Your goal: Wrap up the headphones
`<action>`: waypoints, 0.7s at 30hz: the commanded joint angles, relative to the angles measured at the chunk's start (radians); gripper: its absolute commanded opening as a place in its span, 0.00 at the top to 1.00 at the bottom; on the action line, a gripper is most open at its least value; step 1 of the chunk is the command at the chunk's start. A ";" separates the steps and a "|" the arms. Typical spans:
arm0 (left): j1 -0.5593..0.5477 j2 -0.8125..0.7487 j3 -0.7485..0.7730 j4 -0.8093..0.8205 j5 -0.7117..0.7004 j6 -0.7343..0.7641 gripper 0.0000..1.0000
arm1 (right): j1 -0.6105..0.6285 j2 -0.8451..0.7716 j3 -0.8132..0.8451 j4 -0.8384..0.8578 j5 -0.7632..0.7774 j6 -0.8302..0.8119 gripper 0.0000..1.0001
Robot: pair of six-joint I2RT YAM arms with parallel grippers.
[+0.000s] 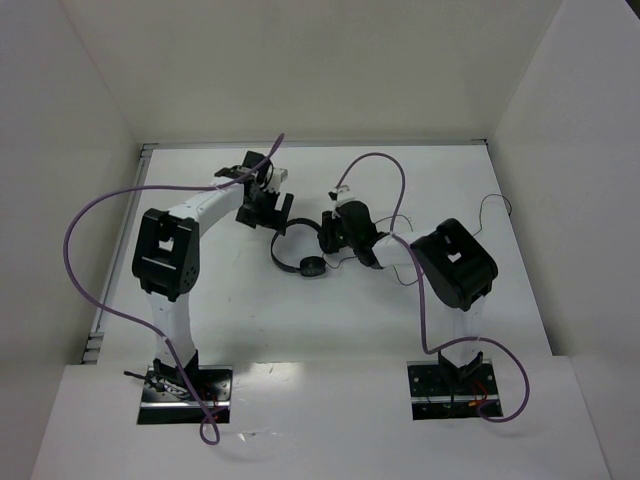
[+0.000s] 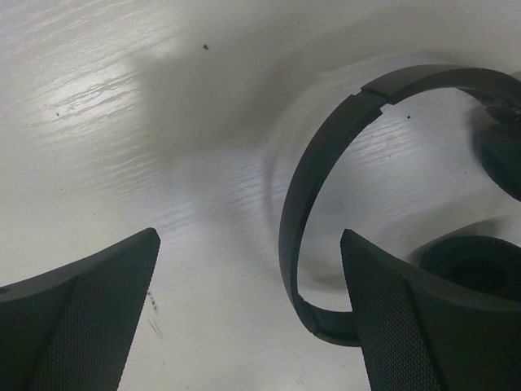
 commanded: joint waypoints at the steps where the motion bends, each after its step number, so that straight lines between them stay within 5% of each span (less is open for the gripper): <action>1: -0.023 0.014 0.001 0.027 0.003 0.019 0.00 | 0.007 -0.044 -0.021 0.124 -0.006 0.054 0.76; 9: -0.109 0.054 -0.008 -0.004 -0.175 0.036 0.00 | 0.007 -0.044 -0.002 0.143 0.003 0.074 0.76; 21: -0.109 0.063 -0.046 0.058 -0.253 -0.010 0.17 | 0.007 -0.080 -0.044 0.143 0.024 0.074 0.76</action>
